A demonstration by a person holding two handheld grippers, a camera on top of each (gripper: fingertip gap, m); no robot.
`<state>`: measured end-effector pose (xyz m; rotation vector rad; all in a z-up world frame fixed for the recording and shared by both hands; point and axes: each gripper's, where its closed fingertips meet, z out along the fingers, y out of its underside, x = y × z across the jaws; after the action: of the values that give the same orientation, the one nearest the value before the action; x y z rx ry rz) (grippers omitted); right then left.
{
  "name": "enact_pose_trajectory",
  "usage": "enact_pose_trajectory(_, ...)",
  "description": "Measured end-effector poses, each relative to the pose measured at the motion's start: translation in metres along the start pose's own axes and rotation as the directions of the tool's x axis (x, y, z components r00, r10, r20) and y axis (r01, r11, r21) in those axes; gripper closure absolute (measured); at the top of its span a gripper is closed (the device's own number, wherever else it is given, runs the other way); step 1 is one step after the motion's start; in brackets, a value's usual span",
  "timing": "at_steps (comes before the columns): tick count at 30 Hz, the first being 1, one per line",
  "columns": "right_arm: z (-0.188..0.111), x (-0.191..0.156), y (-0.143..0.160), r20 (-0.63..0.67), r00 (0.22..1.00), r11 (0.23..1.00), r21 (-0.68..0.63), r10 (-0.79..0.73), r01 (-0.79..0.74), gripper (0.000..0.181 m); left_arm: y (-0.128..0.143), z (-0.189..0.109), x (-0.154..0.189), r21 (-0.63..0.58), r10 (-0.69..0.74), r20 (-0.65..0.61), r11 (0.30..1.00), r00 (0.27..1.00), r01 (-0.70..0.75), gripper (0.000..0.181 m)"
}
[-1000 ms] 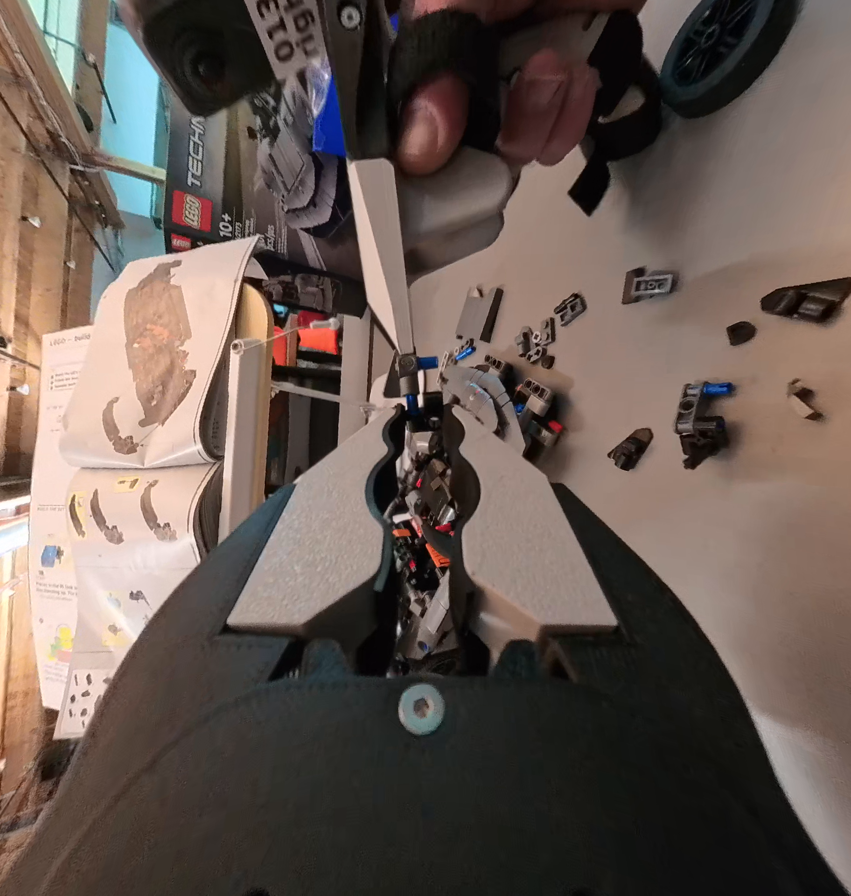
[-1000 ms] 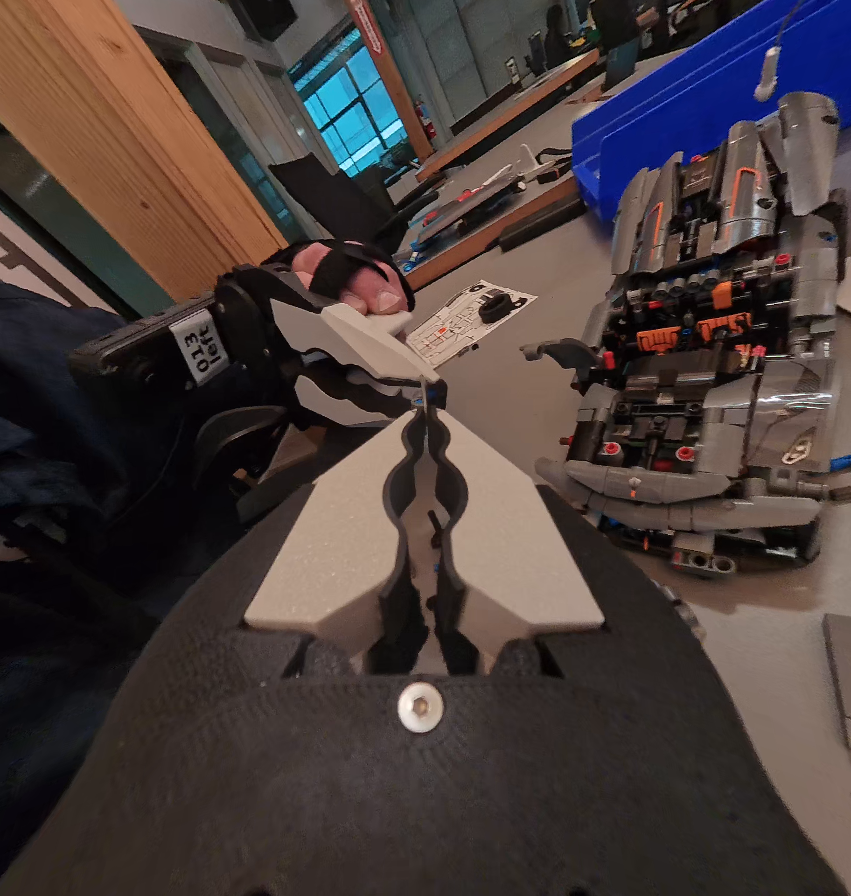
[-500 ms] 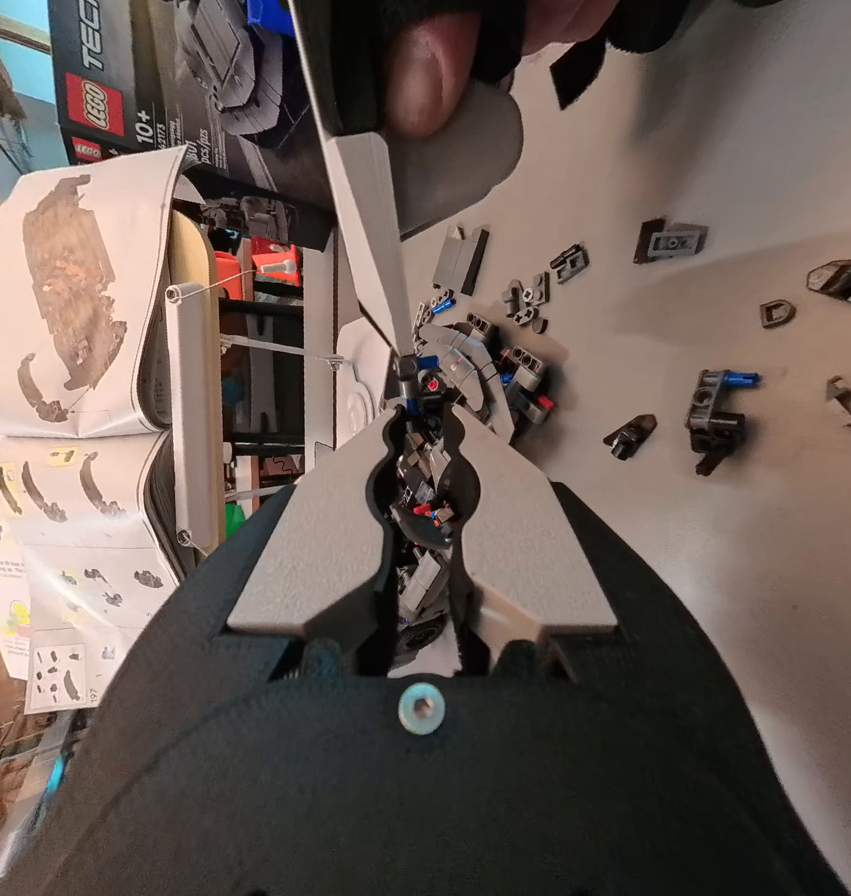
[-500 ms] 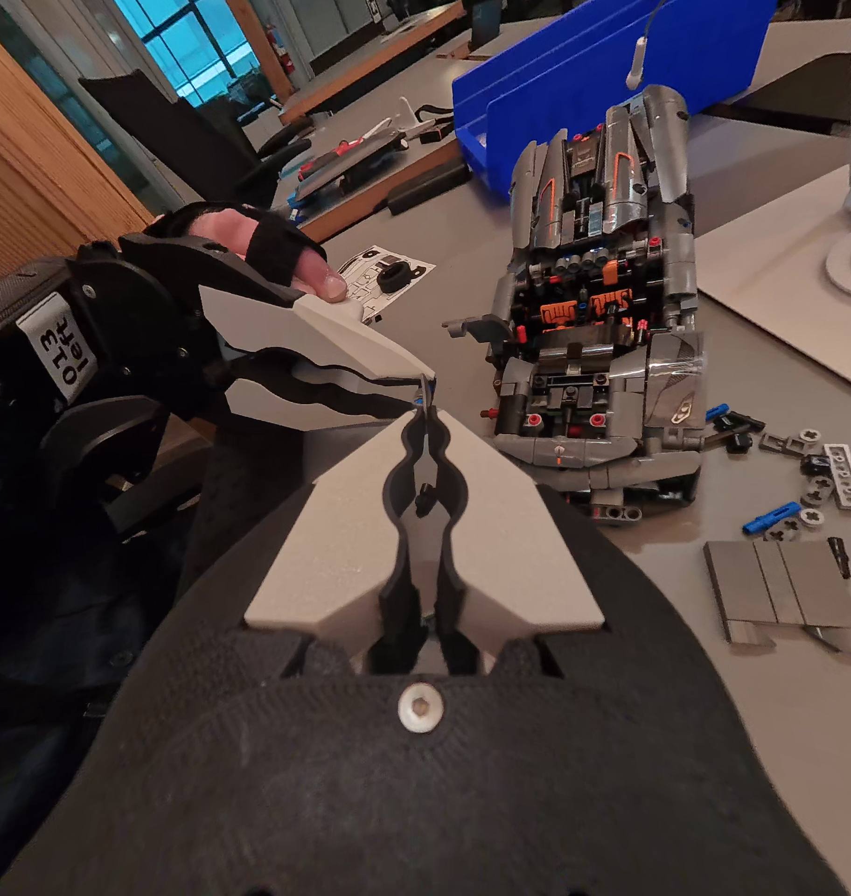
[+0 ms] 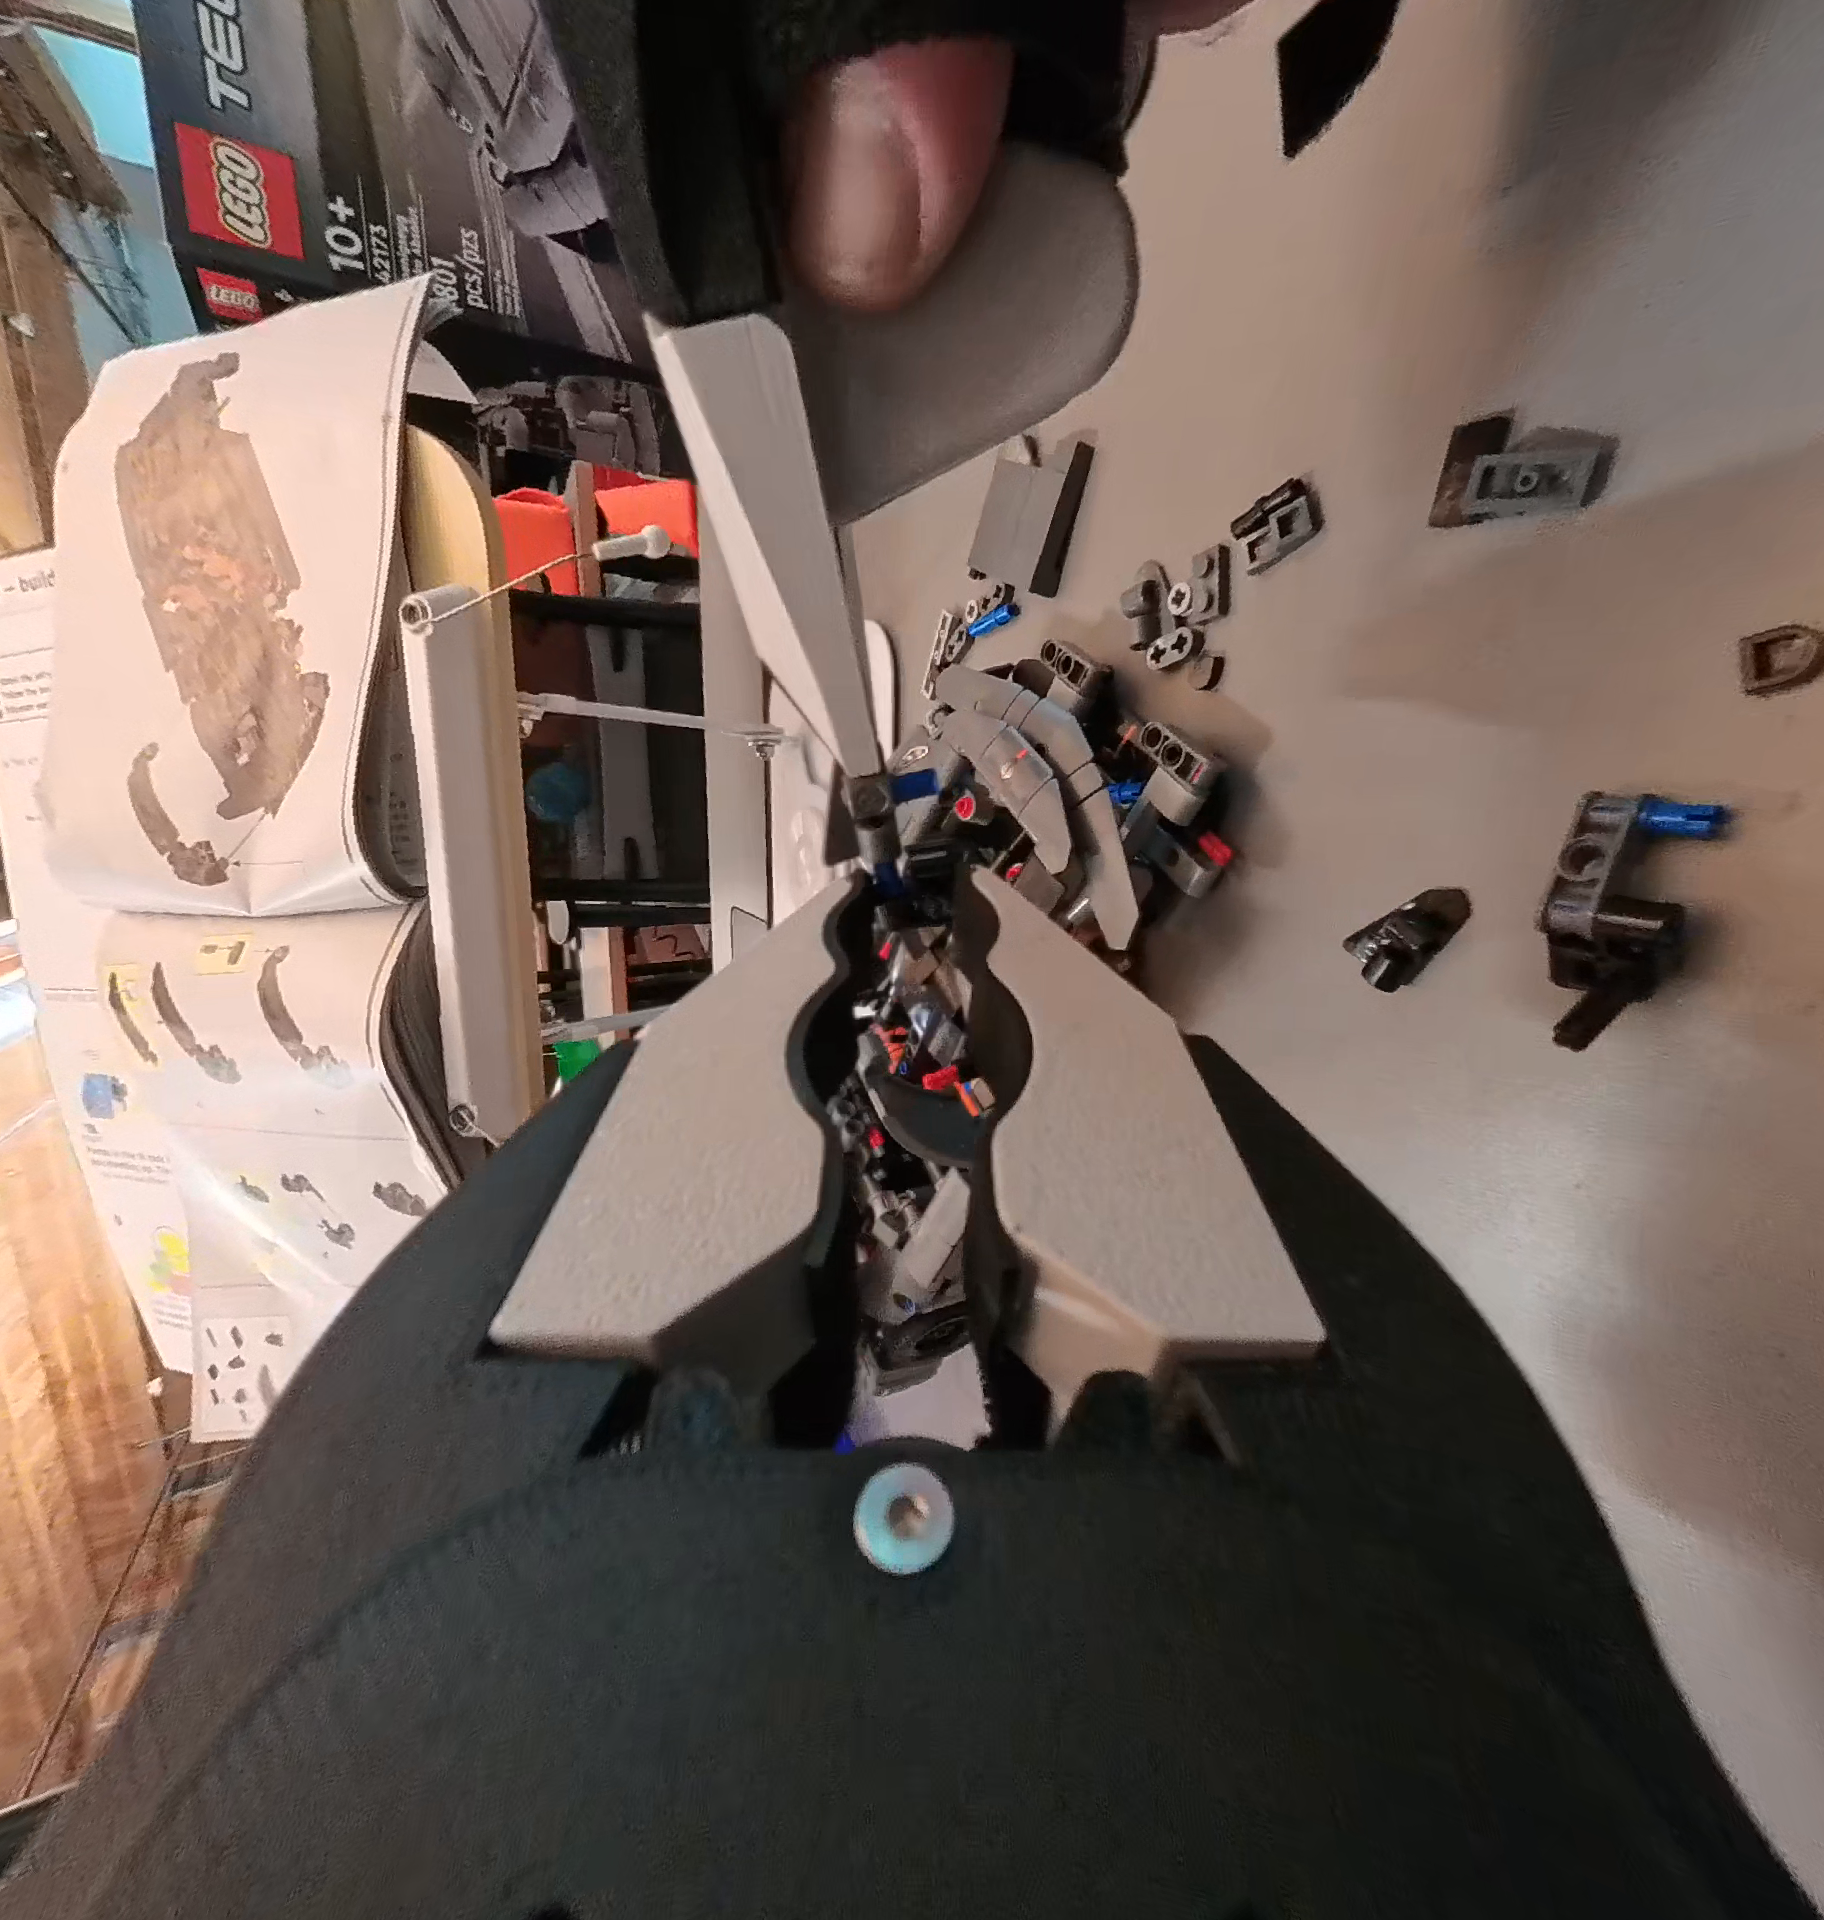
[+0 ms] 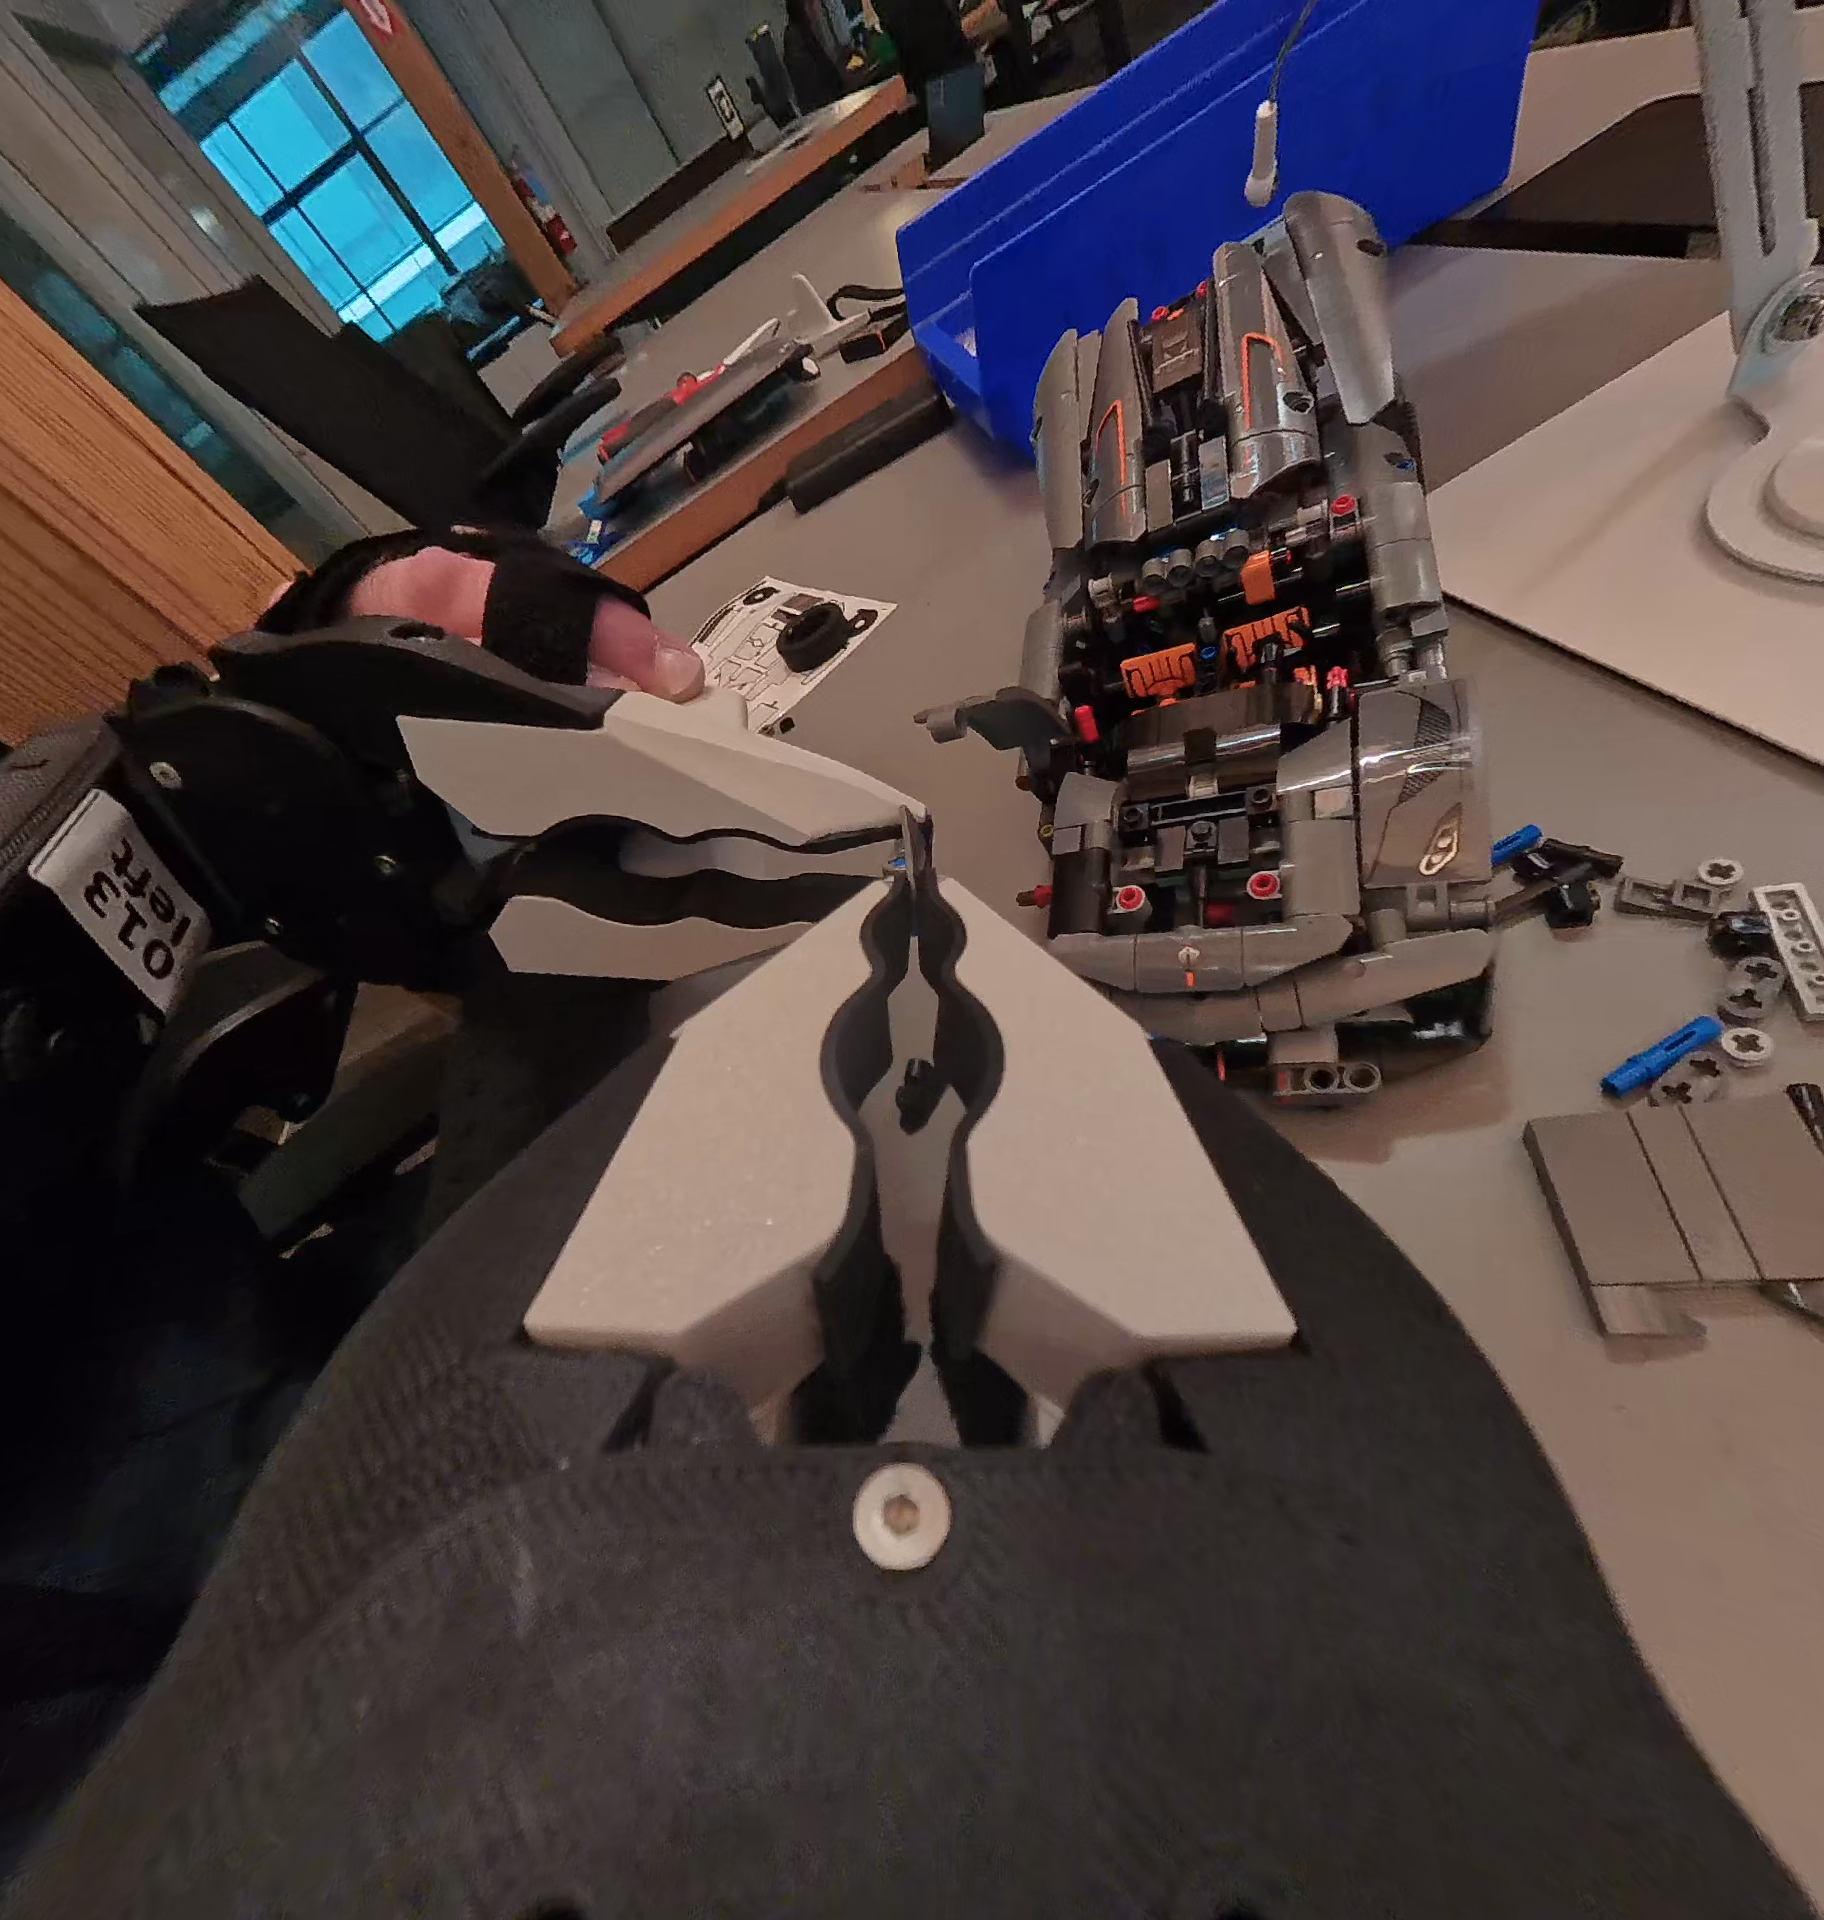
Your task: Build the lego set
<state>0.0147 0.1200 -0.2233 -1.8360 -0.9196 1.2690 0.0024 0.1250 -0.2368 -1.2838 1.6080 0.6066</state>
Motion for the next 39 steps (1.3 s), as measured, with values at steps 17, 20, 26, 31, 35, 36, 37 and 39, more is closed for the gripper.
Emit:
enact_pose_trajectory(17,-0.002,0.000,-0.008,0.020,0.998,0.996,0.072,0.054,-0.056,0.181,-0.003,0.002,-0.009,-0.034,0.016,0.049,0.999,0.999,-0.014,0.171)
enact_pose_trajectory(20,-0.001,0.001,-0.008,0.007,0.999,0.996,0.072,0.047,-0.048,0.181,-0.003,0.002,-0.009,-0.044,0.017,0.047,0.999,0.999,-0.015,0.171)
enact_pose_trajectory(26,-0.001,0.003,-0.007,0.005,0.999,0.996,0.072,0.054,-0.055,0.181,-0.003,0.005,-0.009,-0.042,0.031,0.053,0.999,0.998,-0.028,0.172)
enact_pose_trajectory(31,-0.007,-0.002,-0.017,0.056,0.997,0.991,0.124,0.045,-0.052,0.181,-0.007,-0.003,-0.020,0.027,-0.012,0.080,1.000,0.997,0.010,0.170)
enact_pose_trajectory(35,-0.013,-0.005,-0.024,0.090,0.995,0.984,0.168,0.049,-0.063,0.181,-0.007,-0.006,-0.027,0.046,-0.023,0.125,0.999,0.992,0.017,0.169)
enact_pose_trajectory(36,-0.014,-0.005,-0.025,0.090,0.995,0.983,0.172,0.046,-0.061,0.181,-0.008,-0.006,-0.027,0.053,-0.026,0.123,0.998,0.992,0.020,0.168)
enact_pose_trajectory(37,-0.015,-0.005,-0.026,0.097,0.994,0.982,0.176,0.046,-0.062,0.181,-0.008,-0.006,-0.027,0.054,-0.028,0.124,0.998,0.992,0.021,0.167)
enact_pose_trajectory(39,-0.014,-0.006,-0.025,0.110,0.993,0.982,0.174,0.052,-0.070,0.181,-0.010,-0.008,-0.028,0.067,-0.027,0.132,0.998,0.991,0.018,0.169)
